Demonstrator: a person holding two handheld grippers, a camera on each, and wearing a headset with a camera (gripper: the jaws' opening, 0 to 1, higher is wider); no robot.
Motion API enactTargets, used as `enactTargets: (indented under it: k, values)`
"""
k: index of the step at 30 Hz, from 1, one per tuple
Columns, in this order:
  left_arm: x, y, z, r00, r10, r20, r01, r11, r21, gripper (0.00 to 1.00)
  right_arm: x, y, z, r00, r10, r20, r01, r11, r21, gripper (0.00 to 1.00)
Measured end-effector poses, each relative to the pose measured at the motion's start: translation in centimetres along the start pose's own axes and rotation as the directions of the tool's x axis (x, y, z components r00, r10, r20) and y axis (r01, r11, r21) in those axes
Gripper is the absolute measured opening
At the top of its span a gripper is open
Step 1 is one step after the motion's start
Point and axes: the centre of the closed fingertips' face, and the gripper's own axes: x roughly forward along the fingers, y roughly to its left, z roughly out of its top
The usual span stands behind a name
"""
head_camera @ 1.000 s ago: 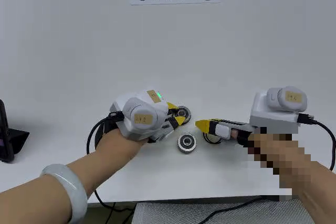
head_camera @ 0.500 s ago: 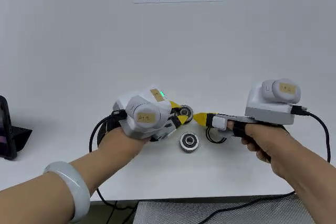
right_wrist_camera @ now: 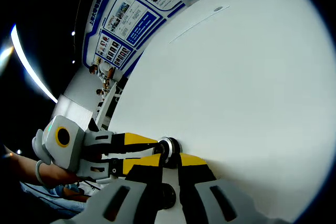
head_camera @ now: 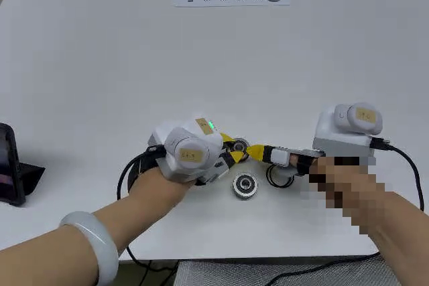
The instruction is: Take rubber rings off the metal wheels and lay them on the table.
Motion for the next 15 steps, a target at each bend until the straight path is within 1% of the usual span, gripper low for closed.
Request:
enactTargets:
  k: [6,11,15]
  values:
    - [0.00,-0.01,-0.01,1.0000,-0.001,0.001,0.001,1.000,0.001,0.13,0.40,-0.07,-0.20,0.9999,0.007,-0.013,-0.007,1.000,0.016,0.14]
    - [0.00,0.02,0.05,1.0000,-0.002,0.003,0.002,1.000,0.001,0.13,0.51,-0.14,-0.16,0.9998,0.015,-0.011,-0.015,0.999,0.039,0.15]
    - [0.01,0.04,0.06,1.0000,-0.002,0.004,0.002,1.000,0.001,0.13,0.28,0.07,-0.08,0.9997,0.021,-0.009,-0.020,0.999,0.034,0.13]
